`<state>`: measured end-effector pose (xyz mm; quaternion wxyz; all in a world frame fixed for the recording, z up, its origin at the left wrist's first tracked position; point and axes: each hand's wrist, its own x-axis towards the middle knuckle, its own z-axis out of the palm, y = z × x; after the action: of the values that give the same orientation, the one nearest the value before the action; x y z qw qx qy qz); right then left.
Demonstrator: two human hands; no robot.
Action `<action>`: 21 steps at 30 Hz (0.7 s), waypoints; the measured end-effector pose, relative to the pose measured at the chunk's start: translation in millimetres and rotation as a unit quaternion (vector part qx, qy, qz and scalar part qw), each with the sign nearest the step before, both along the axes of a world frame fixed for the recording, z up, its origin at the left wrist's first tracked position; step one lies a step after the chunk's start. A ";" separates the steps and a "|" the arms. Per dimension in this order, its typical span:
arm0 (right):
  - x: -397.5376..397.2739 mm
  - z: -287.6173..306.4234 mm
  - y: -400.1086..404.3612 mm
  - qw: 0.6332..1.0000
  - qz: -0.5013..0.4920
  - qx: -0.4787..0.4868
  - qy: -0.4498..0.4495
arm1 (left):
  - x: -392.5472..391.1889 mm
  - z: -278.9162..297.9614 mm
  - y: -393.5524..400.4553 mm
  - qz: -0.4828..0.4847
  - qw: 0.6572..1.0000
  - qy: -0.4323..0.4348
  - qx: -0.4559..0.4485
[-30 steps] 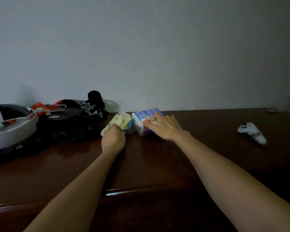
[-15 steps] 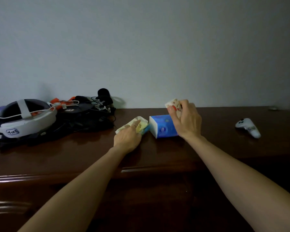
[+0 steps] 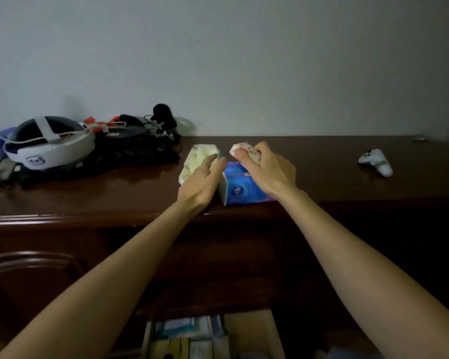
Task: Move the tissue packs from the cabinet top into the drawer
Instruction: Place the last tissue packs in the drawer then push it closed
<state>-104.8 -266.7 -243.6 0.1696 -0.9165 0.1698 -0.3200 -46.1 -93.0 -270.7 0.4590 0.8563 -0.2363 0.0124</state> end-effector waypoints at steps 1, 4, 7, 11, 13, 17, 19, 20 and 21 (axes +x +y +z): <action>-11.4 -1.2 12.3 0.999 -0.004 0.023 -0.023 | -19.8 0.8 6.2 -0.004 1.000 -0.006 -0.002; -47.1 -7.2 47.4 0.978 -0.023 0.173 -0.115 | -68.5 -2.6 23.3 0.021 0.998 -0.064 -0.008; -84.9 -20.1 75.9 0.922 -0.015 0.324 -0.213 | -107.4 -21.1 42.5 0.053 0.991 -0.089 -0.082; -132.8 -63.6 111.0 0.871 0.043 0.425 -0.243 | -160.7 -75.3 71.3 0.109 0.975 -0.093 -0.169; -151.6 -101.7 128.6 0.854 0.063 0.461 -0.231 | -183.5 -114.7 90.8 0.114 0.976 -0.052 -0.177; -172.3 -204.9 169.0 0.858 0.030 0.504 -0.098 | -211.1 -205.8 135.1 0.152 0.983 0.030 -0.097; -177.5 -261.2 188.0 0.851 -0.004 0.524 -0.018 | -211.0 -247.5 153.5 0.170 0.983 0.071 -0.019; -177.9 -287.3 196.6 0.840 -0.016 0.542 0.018 | -207.8 -265.5 160.6 0.177 0.980 0.088 0.025; -177.2 -312.1 204.4 0.828 -0.022 0.558 0.051 | -203.8 -282.3 166.9 0.181 0.976 0.095 0.068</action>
<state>-282.0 -62.3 -555.6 0.6361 -0.6770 0.3478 -0.1271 -249.8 73.8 -553.0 0.4100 0.9115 -0.0328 -0.0023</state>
